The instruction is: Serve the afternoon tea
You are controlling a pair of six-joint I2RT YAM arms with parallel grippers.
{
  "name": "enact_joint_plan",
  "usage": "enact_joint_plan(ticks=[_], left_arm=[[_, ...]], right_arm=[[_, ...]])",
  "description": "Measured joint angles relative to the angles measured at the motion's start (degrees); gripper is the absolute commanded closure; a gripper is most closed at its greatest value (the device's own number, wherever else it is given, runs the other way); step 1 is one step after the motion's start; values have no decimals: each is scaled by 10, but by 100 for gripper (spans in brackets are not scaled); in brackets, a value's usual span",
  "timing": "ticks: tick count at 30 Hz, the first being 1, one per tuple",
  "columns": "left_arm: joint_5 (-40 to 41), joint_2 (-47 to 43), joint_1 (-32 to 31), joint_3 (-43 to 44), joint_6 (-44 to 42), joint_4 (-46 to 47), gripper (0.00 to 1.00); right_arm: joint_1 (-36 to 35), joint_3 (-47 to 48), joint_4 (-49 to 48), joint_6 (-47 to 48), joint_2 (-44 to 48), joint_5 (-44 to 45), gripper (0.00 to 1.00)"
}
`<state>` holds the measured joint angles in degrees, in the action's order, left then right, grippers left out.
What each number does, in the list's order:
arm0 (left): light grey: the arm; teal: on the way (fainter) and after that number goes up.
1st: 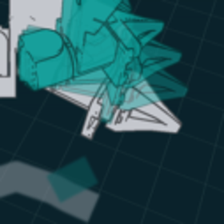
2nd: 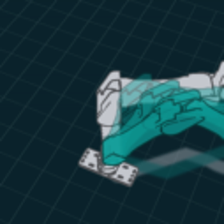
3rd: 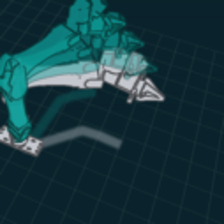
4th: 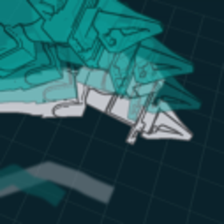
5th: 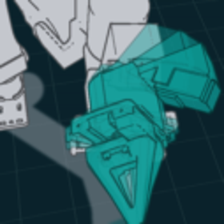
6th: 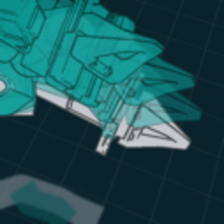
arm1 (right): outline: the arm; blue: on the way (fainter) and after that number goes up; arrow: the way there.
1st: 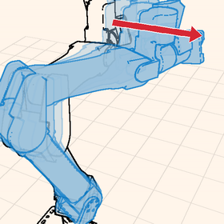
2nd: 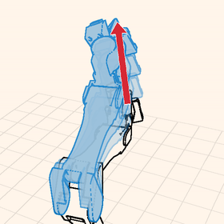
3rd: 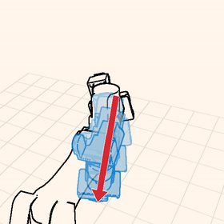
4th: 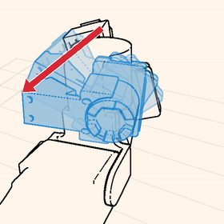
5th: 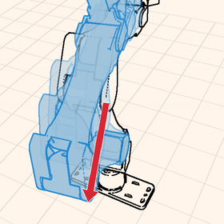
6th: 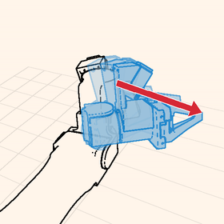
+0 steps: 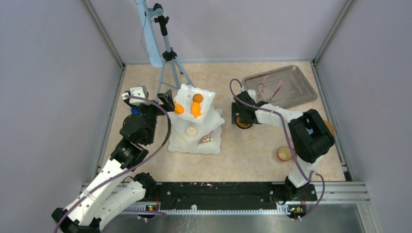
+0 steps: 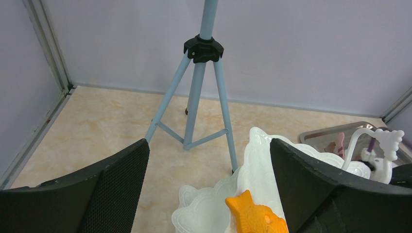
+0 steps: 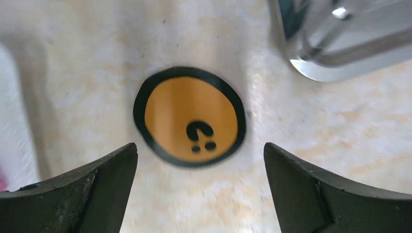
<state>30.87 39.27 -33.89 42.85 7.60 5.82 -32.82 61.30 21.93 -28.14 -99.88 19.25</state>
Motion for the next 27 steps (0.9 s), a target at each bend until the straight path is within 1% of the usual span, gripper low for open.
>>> enact_joint_plan(ticks=[2,4,7,9,12,14,16,18,21,24,27], left_arm=[[0,0,0,0,0,0,1],[-1,0,0,0,0,0,1],[-3,-1,0,0,0,0,1],[-5,-2,0,0,0,0,1],[-7,-2,0,0,1,0,1],[-9,-2,0,0,1,0,1],[-13,-2,0,0,2,0,1],[-16,-2,0,0,3,0,1],[-18,-2,0,0,5,0,1],[-22,-2,0,0,9,0,1],[-28,-2,0,0,12,-1,1]], right_arm=[[0,2,43,11,54,-1,1],[0,16,90,18,146,2,1],[1,39,133,22,275,7,1],[1,44,162,18,350,7,1],[2,39,248,-9,436,9,1],[3,28,311,-44,456,14,2],[5,8,367,-85,461,16,7],[6,-31,410,-128,463,7,13],[7,-96,439,-175,466,2,24],[7,-151,449,-215,471,12,26],[7,-178,435,-234,470,30,29]])
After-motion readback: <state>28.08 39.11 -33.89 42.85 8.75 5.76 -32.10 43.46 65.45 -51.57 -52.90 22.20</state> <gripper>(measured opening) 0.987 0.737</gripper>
